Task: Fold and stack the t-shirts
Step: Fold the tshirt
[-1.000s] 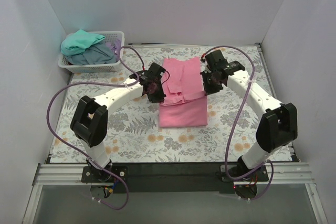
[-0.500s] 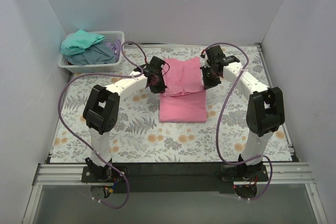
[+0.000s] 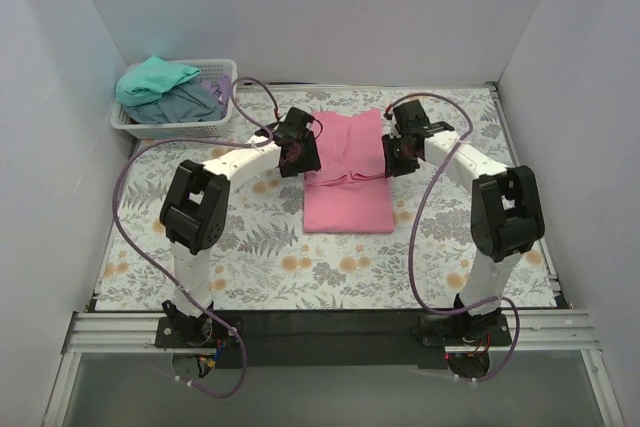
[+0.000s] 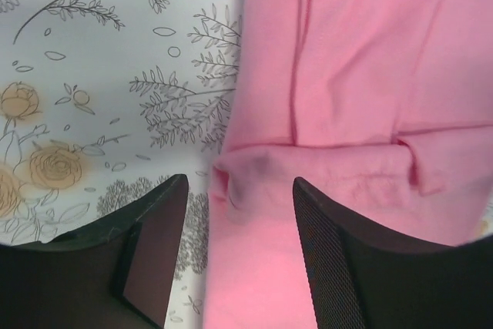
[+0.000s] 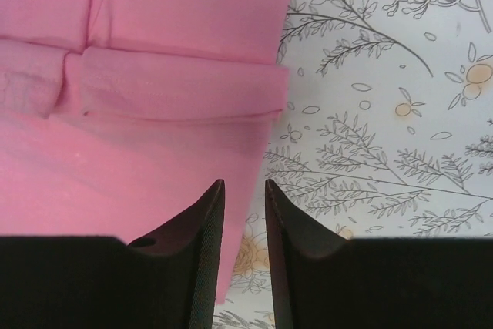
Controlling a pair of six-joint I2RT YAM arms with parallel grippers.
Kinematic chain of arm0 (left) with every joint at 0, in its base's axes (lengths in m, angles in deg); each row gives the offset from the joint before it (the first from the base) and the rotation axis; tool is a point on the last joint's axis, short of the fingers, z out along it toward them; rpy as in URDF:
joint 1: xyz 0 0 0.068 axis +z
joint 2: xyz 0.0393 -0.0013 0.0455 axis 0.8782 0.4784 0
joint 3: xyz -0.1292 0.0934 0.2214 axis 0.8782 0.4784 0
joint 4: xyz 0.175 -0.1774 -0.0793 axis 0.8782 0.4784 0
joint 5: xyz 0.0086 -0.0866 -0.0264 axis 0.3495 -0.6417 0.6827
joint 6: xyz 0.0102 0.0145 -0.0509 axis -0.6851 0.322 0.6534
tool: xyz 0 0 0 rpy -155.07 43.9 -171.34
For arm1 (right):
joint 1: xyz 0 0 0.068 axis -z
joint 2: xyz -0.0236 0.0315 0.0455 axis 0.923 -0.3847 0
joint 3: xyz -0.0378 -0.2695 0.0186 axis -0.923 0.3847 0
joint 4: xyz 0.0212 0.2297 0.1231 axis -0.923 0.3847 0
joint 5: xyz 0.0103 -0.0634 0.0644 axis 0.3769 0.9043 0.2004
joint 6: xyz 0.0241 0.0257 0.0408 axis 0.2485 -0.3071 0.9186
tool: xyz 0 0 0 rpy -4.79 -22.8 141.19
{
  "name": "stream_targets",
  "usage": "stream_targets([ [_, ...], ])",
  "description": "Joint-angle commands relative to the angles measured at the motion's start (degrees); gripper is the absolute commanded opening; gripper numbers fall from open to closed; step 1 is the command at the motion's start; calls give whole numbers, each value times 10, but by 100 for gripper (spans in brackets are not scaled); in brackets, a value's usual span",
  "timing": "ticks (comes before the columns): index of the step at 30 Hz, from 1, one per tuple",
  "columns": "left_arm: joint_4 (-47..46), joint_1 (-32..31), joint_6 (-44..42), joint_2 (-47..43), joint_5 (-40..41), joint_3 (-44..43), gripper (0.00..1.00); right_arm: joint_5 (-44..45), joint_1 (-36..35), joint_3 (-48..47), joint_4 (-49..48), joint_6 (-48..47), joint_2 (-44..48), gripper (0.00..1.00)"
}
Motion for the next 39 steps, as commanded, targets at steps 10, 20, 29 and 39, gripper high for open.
stream_targets([
  [10,-38,-94,64,-163,3,167,21,-61,-120,166,-230,67,103,25],
  [20,-43,-137,101,-144,-26,249,21,-80,-138,147,-324,92,5,24],
  [29,-23,-138,112,-170,-49,294,20,-54,-81,-12,-329,46,-99,26],
  [39,-11,-138,139,-228,-49,310,20,-168,-33,-98,-280,27,-92,29],
])
